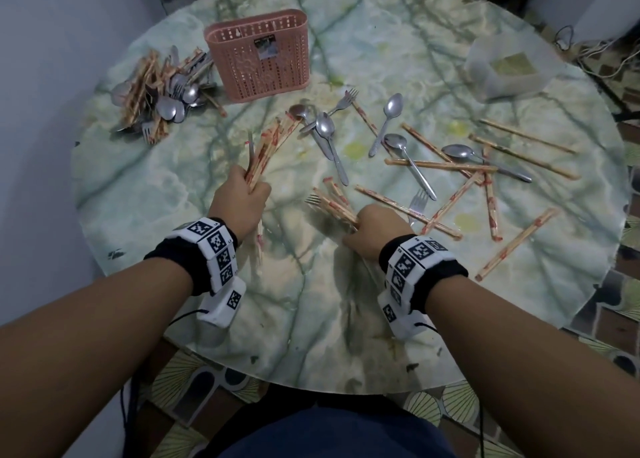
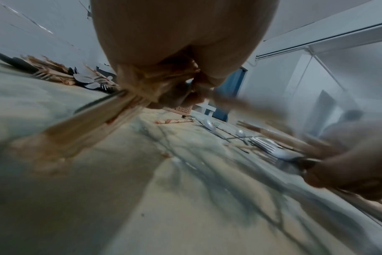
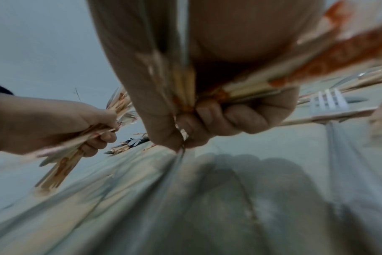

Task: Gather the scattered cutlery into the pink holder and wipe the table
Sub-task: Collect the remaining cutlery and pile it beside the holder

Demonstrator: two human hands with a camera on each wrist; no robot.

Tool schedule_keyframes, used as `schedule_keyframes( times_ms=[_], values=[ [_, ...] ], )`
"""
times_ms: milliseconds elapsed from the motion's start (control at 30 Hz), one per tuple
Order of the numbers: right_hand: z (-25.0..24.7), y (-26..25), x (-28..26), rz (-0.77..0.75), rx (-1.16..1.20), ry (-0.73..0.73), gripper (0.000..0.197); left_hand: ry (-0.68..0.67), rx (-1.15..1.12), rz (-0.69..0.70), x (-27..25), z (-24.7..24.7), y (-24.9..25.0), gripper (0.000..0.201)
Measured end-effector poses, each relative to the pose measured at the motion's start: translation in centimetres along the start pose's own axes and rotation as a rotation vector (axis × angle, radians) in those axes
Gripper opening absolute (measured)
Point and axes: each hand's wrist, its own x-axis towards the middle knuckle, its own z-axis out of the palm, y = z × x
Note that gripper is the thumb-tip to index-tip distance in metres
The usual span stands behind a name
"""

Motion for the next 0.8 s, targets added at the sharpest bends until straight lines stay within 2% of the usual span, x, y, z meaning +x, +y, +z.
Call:
schedule_keyframes(
  times_ms=[67,167,267,433,633,733,800],
  values=[
    [0.1,-0.8,0.3,-0.025,0.091,0.017,0.032,0.027,-0.003,0.0,0.0,-0.4,0.1,0.03],
    [-0.1,-2.5,0.6,-0.094,0.182,0.079,0.026,0.052,-0.001,0.012,0.2,-1.2,-0.3,0.036],
    [-0.9,-4.2,1.3,-0.145,0.289,0.159,0.022,0.057,0.063,0.022,0.8,-2.1,-0.8,0.031],
    [-2.1,-5.5,3.5,-0.095,0.58,0.157,0.019,0.041,0.106,0.013,2.4,-3.0,-1.3,0.026],
    [-2.5,-5.4,6.4,-0.03,0.479,0.16,0.031,-0.04,0.228,0.056,6.2,-2.3,0.6,0.039],
    [-2.6,-5.0,7.9,0.016,0.451,0.203,0.02,-0.058,0.33,0.042,9.8,-1.0,1.2,0.041],
    [-2.7,-4.8,8.6,0.028,0.424,0.214,0.021,-0.087,0.391,0.026,11.6,0.0,1.5,0.04]
  ],
)
